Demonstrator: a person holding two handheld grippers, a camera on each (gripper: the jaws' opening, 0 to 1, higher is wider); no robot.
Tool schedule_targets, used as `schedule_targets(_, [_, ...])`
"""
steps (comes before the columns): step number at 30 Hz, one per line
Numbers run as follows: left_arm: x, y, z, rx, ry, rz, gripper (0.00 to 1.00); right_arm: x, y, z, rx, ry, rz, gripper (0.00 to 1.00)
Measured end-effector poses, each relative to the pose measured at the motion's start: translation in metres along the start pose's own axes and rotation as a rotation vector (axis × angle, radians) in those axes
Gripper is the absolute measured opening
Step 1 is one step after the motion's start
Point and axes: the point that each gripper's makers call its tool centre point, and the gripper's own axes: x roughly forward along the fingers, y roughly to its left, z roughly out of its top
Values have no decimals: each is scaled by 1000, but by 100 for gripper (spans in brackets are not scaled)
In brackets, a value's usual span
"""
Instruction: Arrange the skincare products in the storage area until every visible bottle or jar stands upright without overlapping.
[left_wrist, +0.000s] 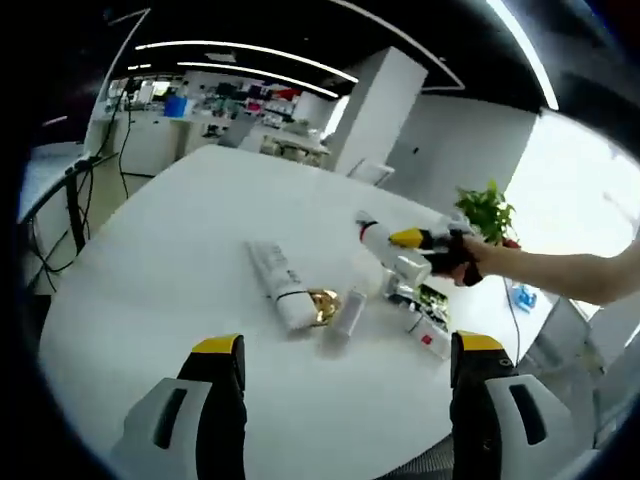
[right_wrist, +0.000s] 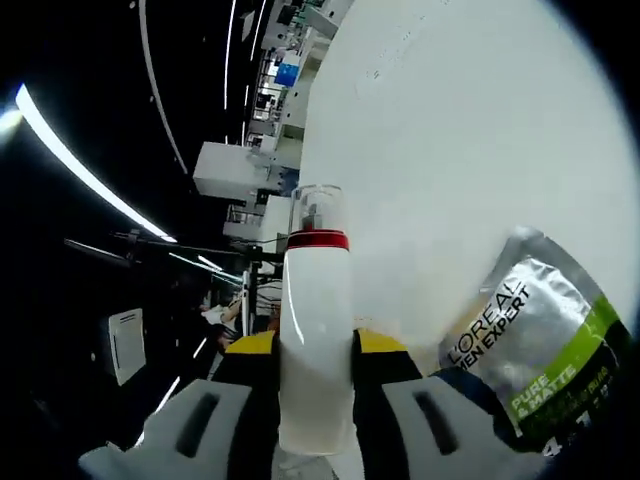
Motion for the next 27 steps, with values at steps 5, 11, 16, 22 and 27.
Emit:
schedule_targets(5, [11,-16,3,-49,4,-71,67,-6,8,-17,-10,0,30,26])
schedule_targets(11, [30,-30,23,-184,-63,-149,77,-15,19,-41,-34,11,65,26])
schedule_targets(16, [48,-40,34,-283,-62,-224,71,-20,34,-59,-48,8,102,27])
schedule_targets(22, [78,-64,46,-472,-96,-393,64,-24,45,-76,-67,13,139,27])
schedule_targets(27, [97,-73,49,-448,-79,-398,59,-25,53,-90,-76,21,164,27])
